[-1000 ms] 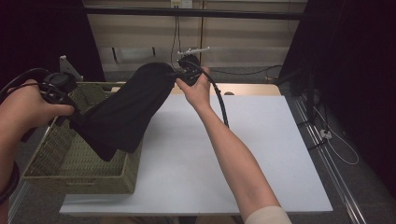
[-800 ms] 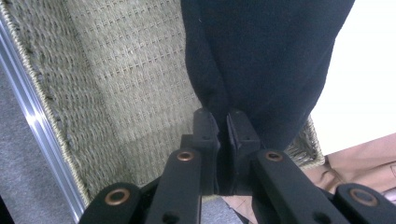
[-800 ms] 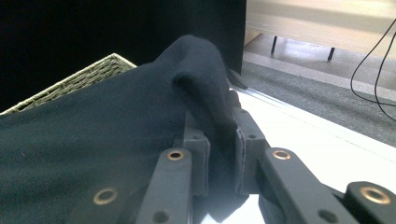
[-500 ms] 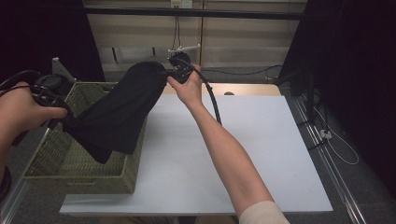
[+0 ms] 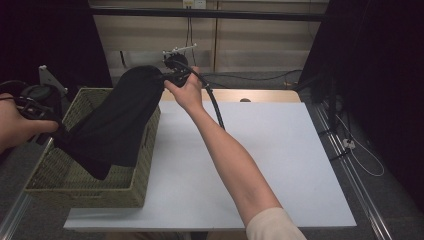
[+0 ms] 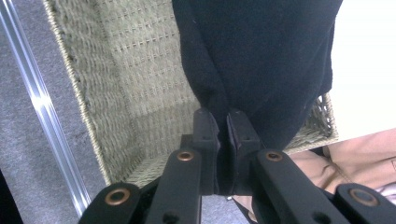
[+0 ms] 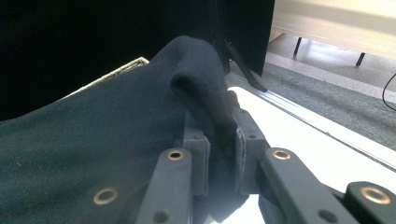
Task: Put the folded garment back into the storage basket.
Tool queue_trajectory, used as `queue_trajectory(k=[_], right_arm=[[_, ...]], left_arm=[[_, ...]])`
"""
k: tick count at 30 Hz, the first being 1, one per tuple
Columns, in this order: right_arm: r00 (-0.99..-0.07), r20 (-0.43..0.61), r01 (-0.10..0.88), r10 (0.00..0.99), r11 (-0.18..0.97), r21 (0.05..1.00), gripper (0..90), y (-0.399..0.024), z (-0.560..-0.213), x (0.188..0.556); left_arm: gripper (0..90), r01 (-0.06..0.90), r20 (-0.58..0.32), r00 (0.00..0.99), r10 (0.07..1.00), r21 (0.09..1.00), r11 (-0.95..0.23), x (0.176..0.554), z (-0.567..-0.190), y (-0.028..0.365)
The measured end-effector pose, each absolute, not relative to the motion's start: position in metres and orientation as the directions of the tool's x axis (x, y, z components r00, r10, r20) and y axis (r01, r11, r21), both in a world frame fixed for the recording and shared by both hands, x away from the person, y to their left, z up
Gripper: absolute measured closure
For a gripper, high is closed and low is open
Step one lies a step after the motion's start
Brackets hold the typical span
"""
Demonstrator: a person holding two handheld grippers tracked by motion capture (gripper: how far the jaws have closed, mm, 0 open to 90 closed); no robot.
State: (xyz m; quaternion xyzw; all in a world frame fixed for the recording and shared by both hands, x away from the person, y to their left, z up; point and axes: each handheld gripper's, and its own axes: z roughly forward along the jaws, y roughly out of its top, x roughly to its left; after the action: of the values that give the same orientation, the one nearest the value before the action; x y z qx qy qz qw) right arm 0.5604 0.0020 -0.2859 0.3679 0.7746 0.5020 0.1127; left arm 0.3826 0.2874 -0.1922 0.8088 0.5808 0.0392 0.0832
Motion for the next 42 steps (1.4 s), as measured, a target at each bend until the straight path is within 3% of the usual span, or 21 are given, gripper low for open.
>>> queue_trajectory(k=[36,39,40,42], right_arm=[[-0.743,0.200,0.467,0.639,0.280,0.839,78.2,0.050,-0.311,0.577],[-0.744,0.195,0.466,0.639,0.286,0.837,77.5,0.055,-0.314,0.580],[-0.748,0.195,0.457,0.635,0.279,0.845,72.9,0.057,-0.316,0.582],[-0.735,0.224,0.481,0.639,0.259,0.837,43.8,0.061,-0.322,0.587]], left_arm=[[84.2,0.952,-0.058,0.277,0.959,0.153,-0.266,0.372,-0.208,0.303],[84.0,0.950,-0.067,0.270,0.961,0.180,-0.255,0.372,-0.213,0.303],[82.9,0.945,-0.054,0.281,0.958,0.188,-0.267,0.373,-0.216,0.303],[70.5,0.936,-0.014,0.295,0.956,0.207,-0.285,0.376,-0.223,0.304]])
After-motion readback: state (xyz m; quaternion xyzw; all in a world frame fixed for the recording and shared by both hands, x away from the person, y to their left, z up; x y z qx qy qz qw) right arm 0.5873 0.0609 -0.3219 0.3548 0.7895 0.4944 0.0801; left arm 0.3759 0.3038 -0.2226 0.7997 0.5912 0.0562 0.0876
